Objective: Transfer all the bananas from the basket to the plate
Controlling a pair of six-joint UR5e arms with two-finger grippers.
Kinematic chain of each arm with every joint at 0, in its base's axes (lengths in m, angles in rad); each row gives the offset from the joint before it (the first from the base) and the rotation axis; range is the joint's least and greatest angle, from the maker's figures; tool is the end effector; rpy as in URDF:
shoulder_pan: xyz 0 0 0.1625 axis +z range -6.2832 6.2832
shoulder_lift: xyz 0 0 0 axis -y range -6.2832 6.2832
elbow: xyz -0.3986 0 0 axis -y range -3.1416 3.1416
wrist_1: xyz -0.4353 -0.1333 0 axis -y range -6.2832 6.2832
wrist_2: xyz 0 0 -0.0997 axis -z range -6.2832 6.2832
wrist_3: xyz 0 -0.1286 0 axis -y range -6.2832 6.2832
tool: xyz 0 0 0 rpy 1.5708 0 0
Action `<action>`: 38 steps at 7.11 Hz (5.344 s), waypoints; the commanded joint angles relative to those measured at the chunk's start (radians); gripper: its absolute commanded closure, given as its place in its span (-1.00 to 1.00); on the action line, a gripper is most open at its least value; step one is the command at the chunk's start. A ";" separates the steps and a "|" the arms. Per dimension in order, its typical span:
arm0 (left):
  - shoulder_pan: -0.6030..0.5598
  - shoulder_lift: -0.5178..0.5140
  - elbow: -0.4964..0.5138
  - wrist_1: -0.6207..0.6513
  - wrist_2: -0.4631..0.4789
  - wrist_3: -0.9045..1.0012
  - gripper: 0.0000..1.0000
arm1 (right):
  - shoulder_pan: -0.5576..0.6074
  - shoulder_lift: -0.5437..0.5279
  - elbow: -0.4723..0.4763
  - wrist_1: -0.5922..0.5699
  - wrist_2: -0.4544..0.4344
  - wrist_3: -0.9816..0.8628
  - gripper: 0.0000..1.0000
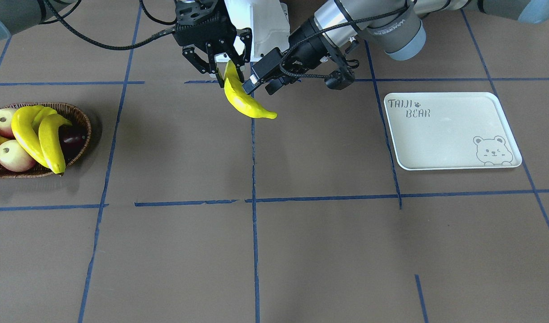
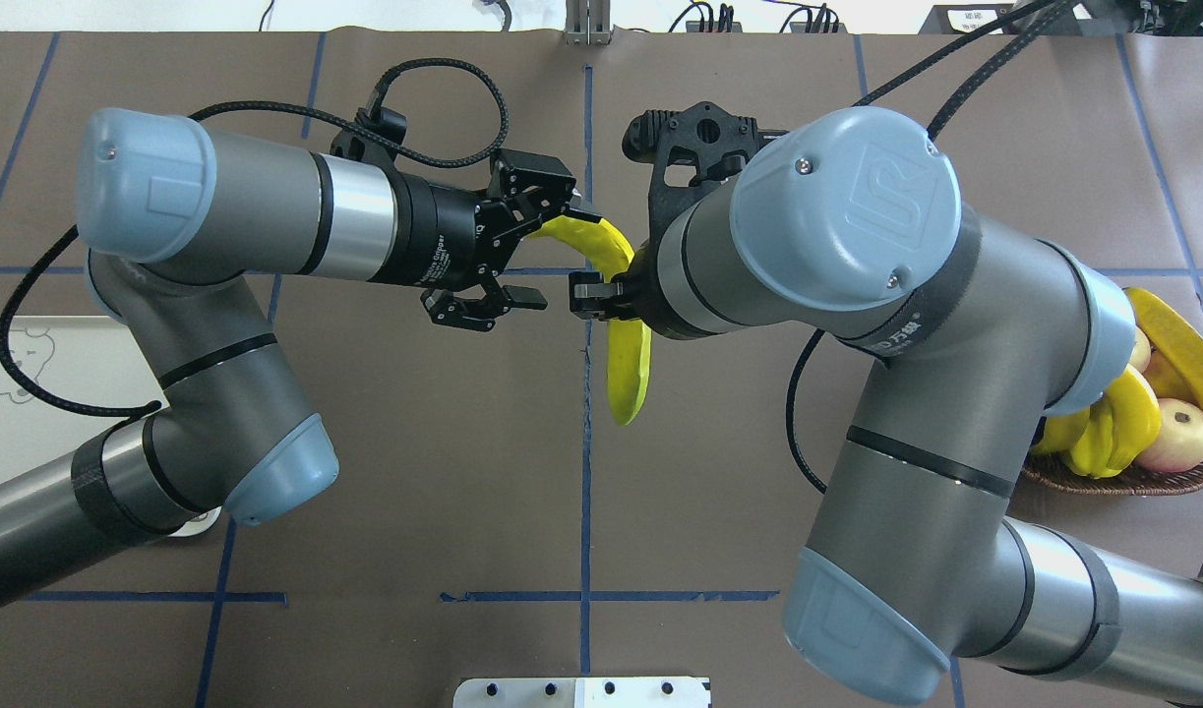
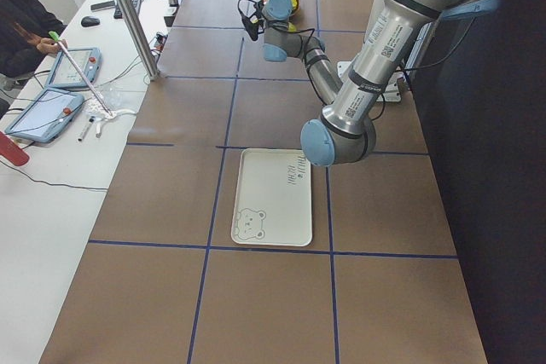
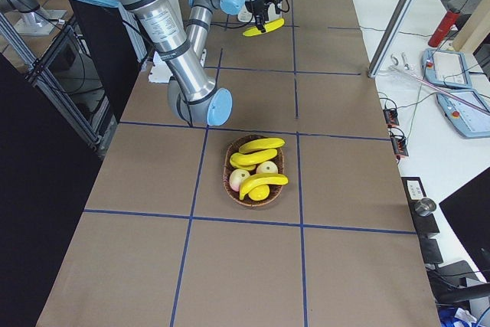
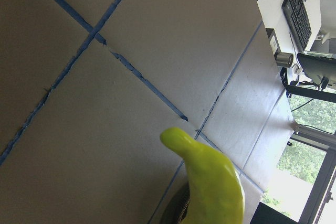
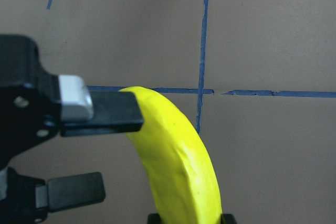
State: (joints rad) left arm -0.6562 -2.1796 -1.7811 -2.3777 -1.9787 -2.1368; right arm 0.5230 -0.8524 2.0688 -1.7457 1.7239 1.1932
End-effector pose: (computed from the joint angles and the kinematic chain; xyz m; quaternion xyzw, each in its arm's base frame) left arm 0.4550 -0.4542 0.0654 -0.1070 0.7169 -0.2657 0.6357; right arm -0.4400 -0.3849 0.0325 0.1562 -0.4755 0.0249 0.8654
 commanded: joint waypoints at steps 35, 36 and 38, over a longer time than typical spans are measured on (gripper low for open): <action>-0.542 0.722 0.207 0.176 -0.345 0.999 1.00 | 0.173 -0.178 0.185 -0.124 0.178 -0.034 -1.00; -0.540 0.719 0.228 0.176 -0.344 0.997 1.00 | 0.173 -0.180 0.185 -0.124 0.177 -0.034 -1.00; -0.539 0.705 0.305 0.103 -0.344 0.995 1.00 | 0.173 -0.180 0.185 -0.126 0.178 -0.034 -1.00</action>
State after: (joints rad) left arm -1.1956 -1.4667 -1.5193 -2.2377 -2.3226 -1.1409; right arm 0.6964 -1.0322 2.2540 -1.8709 1.9018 1.1597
